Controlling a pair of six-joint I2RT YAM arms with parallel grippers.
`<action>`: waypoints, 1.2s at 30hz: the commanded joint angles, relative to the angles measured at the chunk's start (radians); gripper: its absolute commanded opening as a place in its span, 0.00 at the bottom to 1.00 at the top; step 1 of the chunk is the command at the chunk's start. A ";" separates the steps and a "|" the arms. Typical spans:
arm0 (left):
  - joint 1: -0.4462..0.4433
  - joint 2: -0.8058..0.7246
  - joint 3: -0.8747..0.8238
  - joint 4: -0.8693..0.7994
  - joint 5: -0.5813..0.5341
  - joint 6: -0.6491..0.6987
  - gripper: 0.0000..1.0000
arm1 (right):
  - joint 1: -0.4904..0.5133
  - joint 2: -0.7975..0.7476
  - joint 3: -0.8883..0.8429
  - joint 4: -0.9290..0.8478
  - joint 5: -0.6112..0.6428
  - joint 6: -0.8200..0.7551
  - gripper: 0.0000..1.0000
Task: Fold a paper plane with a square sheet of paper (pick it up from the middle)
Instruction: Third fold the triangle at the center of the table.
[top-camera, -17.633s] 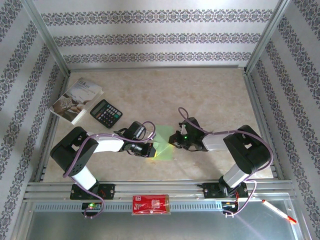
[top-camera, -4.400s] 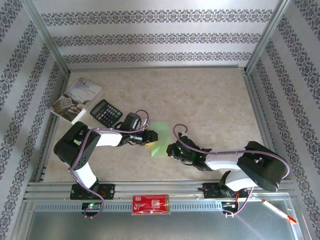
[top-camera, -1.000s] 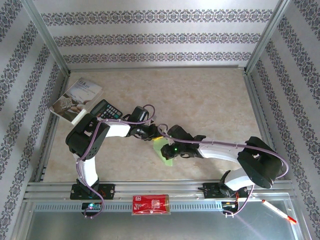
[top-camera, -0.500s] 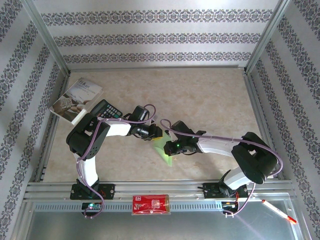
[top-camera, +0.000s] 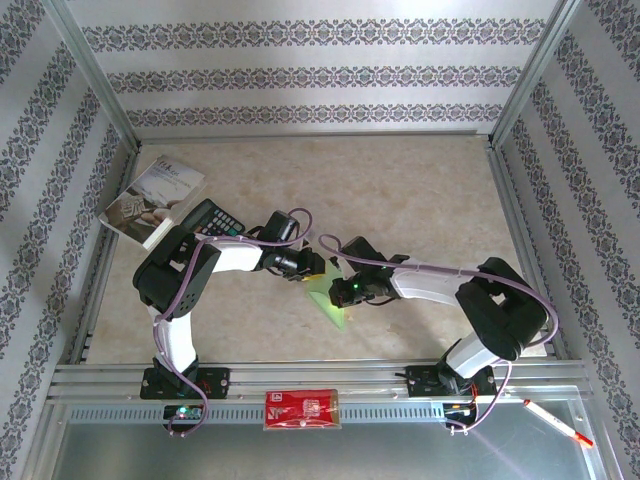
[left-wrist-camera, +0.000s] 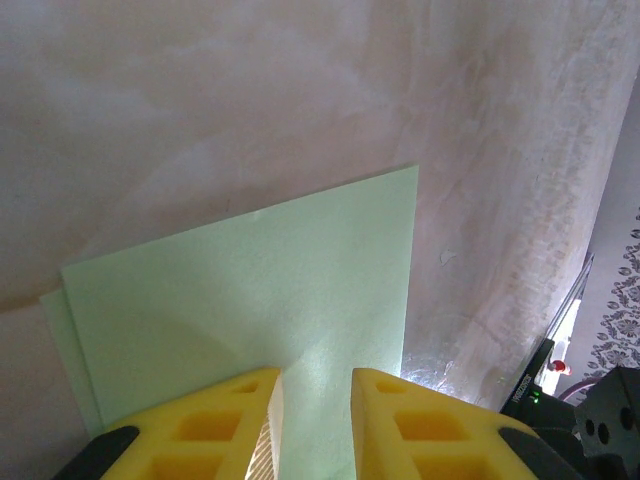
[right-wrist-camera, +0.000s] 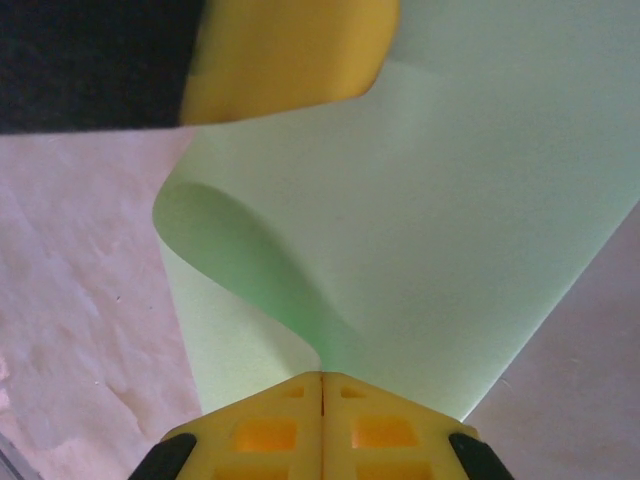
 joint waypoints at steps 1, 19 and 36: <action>-0.009 0.052 -0.003 -0.070 -0.072 0.037 0.25 | -0.011 0.016 0.033 -0.036 0.012 -0.030 0.06; -0.008 0.050 -0.004 -0.069 -0.072 0.037 0.25 | -0.027 0.039 0.030 -0.049 0.018 -0.042 0.06; -0.008 0.047 -0.003 -0.069 -0.069 0.038 0.25 | -0.023 0.065 0.040 -0.050 0.012 -0.043 0.06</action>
